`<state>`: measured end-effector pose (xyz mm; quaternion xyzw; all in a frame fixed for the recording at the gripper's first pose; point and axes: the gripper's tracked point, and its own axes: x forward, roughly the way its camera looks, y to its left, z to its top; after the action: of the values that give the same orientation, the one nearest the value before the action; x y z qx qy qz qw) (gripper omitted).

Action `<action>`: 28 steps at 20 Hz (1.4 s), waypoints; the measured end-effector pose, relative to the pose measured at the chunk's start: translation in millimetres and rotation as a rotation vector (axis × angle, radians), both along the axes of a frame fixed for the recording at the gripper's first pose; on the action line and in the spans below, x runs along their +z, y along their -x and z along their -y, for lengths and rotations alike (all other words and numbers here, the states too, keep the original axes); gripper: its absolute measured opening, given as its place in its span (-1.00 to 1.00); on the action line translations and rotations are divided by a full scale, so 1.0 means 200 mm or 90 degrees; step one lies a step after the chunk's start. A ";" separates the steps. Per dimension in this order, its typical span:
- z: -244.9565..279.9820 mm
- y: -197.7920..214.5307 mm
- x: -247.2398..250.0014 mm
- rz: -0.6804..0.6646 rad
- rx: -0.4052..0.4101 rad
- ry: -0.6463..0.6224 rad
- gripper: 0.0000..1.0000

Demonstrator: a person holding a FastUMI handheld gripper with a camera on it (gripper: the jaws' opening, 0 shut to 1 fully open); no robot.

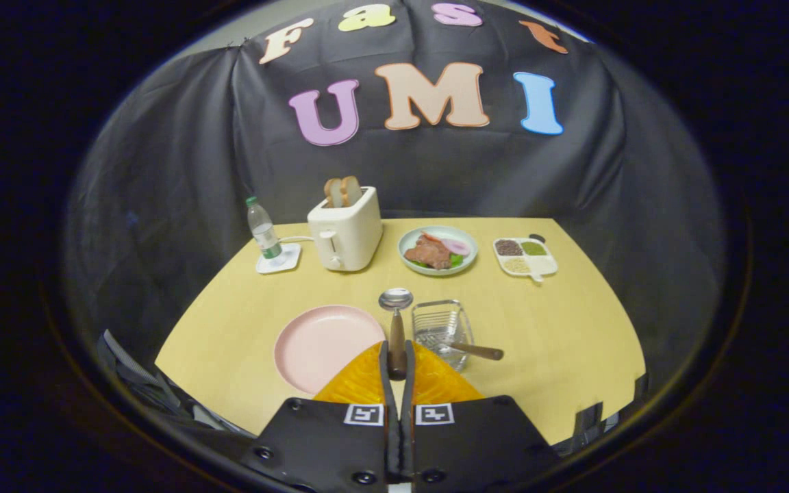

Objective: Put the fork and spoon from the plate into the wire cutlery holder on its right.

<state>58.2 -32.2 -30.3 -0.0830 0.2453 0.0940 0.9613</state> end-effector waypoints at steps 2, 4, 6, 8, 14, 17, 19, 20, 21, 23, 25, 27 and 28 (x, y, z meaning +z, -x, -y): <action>0.08 0.00 0.01 -0.013 -0.016 0.013 -0.94; 0.15 0.01 -0.03 -0.050 -0.027 0.014 -0.94; 0.18 0.00 -0.05 -0.082 -0.027 0.018 -0.94; 0.20 -0.01 -0.07 -0.110 -0.021 0.030 -0.93; 0.24 -0.07 -0.14 -0.150 -0.017 0.079 -0.88; 0.21 -0.07 -0.12 -0.143 -0.010 0.063 -0.65; 0.20 -0.08 -0.07 -0.122 -0.008 0.047 -0.09; 0.20 -0.07 -0.05 -0.111 -0.005 0.041 0.19; 0.19 -0.06 -0.03 -0.100 -0.002 0.039 0.48; 0.17 -0.03 -0.01 -0.076 0.009 0.032 1.00; 0.12 0.01 0.02 -0.050 0.022 0.014 1.00; 0.06 0.06 0.04 -0.034 0.033 -0.006 1.00; 0.03 0.09 0.06 -0.022 0.040 -0.014 1.00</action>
<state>40.8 -37.3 -19.2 -0.0785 0.2584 0.1280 0.9543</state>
